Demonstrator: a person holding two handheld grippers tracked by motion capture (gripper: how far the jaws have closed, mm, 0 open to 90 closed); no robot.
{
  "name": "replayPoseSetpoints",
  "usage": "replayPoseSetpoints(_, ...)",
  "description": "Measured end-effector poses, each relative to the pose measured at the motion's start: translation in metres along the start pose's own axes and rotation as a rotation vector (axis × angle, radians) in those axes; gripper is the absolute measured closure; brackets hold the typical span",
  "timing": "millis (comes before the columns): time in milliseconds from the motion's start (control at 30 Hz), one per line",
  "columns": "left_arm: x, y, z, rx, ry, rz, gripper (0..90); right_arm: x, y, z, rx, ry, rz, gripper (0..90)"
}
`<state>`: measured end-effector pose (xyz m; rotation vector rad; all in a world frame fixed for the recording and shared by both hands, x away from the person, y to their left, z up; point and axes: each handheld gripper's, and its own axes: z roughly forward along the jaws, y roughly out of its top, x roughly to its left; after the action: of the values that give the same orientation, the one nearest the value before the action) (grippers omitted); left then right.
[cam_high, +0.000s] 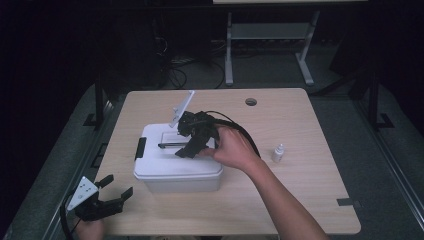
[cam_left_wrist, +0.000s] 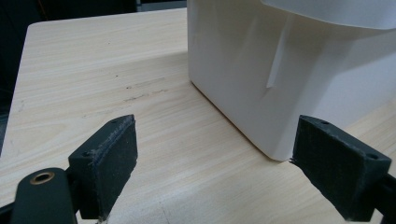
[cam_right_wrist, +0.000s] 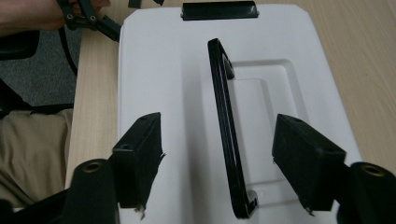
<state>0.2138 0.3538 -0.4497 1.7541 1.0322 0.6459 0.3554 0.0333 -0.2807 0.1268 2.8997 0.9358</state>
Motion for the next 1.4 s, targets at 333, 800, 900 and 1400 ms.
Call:
replayPoseSetpoints(333,0.0,0.0,-0.001,0.001,0.0,0.004,13.0,-0.005,0.007,0.012,0.044,0.017,0.002,52.7)
replayPoseSetpoints(800,0.0,-0.001,0.0,0.004,-0.002,0.0,13.0,-0.013,0.013,0.019,0.087,0.033,-0.038,79.6)
replayPoseSetpoints(900,0.0,-0.001,0.0,0.004,-0.003,-0.001,13.0,-0.015,0.014,0.019,0.089,0.037,-0.042,80.4)
replayPoseSetpoints(1400,0.0,-0.001,0.0,0.005,-0.002,-0.004,13.0,-0.032,0.017,0.019,0.091,0.081,-0.057,84.0)
